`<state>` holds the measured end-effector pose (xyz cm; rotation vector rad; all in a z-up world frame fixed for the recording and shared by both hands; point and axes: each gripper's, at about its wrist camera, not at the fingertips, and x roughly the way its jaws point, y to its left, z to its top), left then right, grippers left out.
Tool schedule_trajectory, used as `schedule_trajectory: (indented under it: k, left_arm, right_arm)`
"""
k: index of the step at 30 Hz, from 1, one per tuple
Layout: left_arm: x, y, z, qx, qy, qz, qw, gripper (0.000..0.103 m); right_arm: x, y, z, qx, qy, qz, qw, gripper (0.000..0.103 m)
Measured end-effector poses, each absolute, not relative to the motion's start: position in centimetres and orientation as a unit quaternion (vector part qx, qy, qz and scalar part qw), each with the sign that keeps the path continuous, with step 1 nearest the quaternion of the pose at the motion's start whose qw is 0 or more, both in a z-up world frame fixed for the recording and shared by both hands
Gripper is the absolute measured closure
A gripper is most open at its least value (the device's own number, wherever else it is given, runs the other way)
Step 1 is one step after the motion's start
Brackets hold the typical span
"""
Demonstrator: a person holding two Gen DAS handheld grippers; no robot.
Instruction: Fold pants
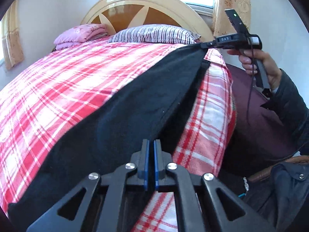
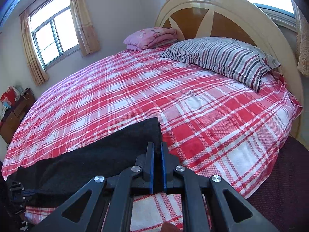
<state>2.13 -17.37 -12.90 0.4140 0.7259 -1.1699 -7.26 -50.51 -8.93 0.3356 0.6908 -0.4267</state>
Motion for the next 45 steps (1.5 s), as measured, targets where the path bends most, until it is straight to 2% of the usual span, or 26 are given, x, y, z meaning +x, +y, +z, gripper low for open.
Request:
schedule_trajectory:
  k: [8, 10, 11, 14, 16, 19, 21, 23, 27, 30, 33, 37, 38, 40, 45]
  left_arm:
    - [1.2, -18.4, -16.0, 0.227, 0.347, -0.520, 0.747, 0.097]
    - [1.0, -18.3, -15.8, 0.232, 0.339, -0.520, 0.749, 0.089]
    - [0.9, -18.2, -15.6, 0.235, 0.336, -0.519, 0.750, 0.087]
    - [0.8, -17.5, -15.4, 0.229, 0.331, -0.516, 0.756, 0.065]
    - [0.9, -16.7, -15.3, 0.218, 0.331, -0.512, 0.762, 0.059]
    - [1.4, -15.7, -15.0, 0.200, 0.336, -0.509, 0.767, 0.058]
    - [1.6, -15.0, -14.9, 0.197, 0.336, -0.502, 0.773, 0.058]
    - [1.8, -13.2, -14.6, 0.196, 0.335, -0.485, 0.784, 0.057]
    - [2.4, -7.3, -13.7, 0.198, 0.326, -0.427, 0.820, 0.046]
    - [3.2, -2.7, -13.2, 0.204, 0.324, -0.381, 0.842, 0.046]
    - [4.1, 1.1, -13.9, 0.192, 0.342, -0.352, 0.850, 0.037]
    - [3.2, 2.6, -17.6, 0.189, 0.399, -0.355, 0.824, 0.036]
    - [2.4, 2.7, -18.3, 0.196, 0.391, -0.355, 0.826, 0.030]
    - [1.1, 2.4, -18.7, 0.215, 0.369, -0.352, 0.833, 0.027]
    - [1.3, 3.5, -17.6, 0.169, 0.358, -0.349, 0.849, 0.027]
  right_arm:
    - [-6.8, -52.3, -11.7, 0.178, 0.403, -0.205, 0.874, 0.096]
    - [-7.1, -52.8, -11.6, 0.180, 0.407, -0.215, 0.869, 0.089]
    - [-7.3, -53.0, -11.2, 0.176, 0.402, -0.231, 0.868, 0.088]
    - [-8.0, -52.5, -9.4, 0.144, 0.378, -0.276, 0.872, 0.088]
    - [-8.2, -51.3, -8.3, 0.150, 0.347, -0.237, 0.895, 0.088]
    - [-6.9, -48.7, -8.7, 0.151, 0.353, -0.150, 0.911, 0.087]
    - [-5.7, -47.7, -10.5, 0.151, 0.395, -0.121, 0.898, 0.082]
    - [-4.6, -47.1, -12.7, 0.136, 0.442, -0.130, 0.877, 0.082]
    - [-4.2, -44.7, -11.2, 0.110, 0.429, -0.129, 0.887, 0.082]
    - [-2.4, -41.2, -9.2, 0.100, 0.409, -0.076, 0.904, 0.082]
    - [1.0, -36.6, -7.9, 0.086, 0.404, 0.003, 0.911, 0.081]
    - [7.0, -29.0, -7.2, 0.048, 0.410, 0.077, 0.908, 0.081]
    - [8.4, -27.3, -7.5, 0.052, 0.415, 0.100, 0.903, 0.081]
    - [11.4, -23.4, -8.1, 0.058, 0.426, 0.148, 0.891, 0.081]
    - [17.7, -13.3, -12.2, 0.058, 0.486, 0.231, 0.841, 0.081]
